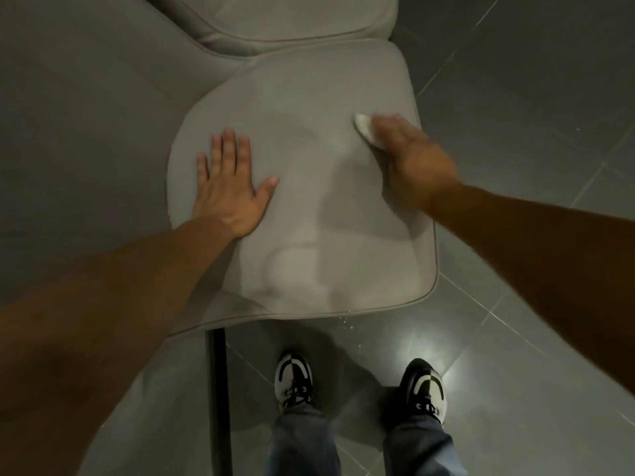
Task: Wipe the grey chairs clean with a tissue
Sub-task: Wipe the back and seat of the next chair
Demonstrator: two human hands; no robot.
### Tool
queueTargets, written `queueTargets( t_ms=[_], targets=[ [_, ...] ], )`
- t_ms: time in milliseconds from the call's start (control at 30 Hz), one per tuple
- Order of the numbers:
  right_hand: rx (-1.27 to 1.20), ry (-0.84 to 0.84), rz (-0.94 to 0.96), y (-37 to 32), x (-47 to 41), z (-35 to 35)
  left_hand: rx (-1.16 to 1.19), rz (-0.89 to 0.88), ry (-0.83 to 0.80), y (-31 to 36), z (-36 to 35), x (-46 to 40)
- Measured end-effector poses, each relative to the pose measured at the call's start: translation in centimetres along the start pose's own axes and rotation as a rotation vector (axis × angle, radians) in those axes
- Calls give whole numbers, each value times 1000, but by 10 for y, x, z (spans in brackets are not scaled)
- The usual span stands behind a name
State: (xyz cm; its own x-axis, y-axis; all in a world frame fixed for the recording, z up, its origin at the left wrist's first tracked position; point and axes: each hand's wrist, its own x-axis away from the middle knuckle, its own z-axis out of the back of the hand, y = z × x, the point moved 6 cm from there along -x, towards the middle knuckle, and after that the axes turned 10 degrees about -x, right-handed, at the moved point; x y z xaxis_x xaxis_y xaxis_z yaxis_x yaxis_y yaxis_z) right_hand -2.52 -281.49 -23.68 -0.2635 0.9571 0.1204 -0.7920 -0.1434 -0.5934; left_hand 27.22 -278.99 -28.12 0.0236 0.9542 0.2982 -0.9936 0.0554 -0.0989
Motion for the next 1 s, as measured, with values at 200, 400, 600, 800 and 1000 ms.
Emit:
queueTargets(
  t_ms=[200, 400, 600, 800, 1000],
  targets=[
    [104, -200, 400, -36, 119, -52, -46, -60, -4, 10, 3, 7],
    [42, -438, 587, -44, 216, -48, -36, -124, -19, 32, 2, 19],
    [-93, 15, 161, -33, 67, 21, 25, -7, 44, 61, 2, 28],
    [-7, 154, -31, -31, -63, 26, 85, 142, 37, 32, 7, -6],
    [45, 71, -80, -45, -90, -18, 51, 134, 123, 21, 0, -7]
  ],
)
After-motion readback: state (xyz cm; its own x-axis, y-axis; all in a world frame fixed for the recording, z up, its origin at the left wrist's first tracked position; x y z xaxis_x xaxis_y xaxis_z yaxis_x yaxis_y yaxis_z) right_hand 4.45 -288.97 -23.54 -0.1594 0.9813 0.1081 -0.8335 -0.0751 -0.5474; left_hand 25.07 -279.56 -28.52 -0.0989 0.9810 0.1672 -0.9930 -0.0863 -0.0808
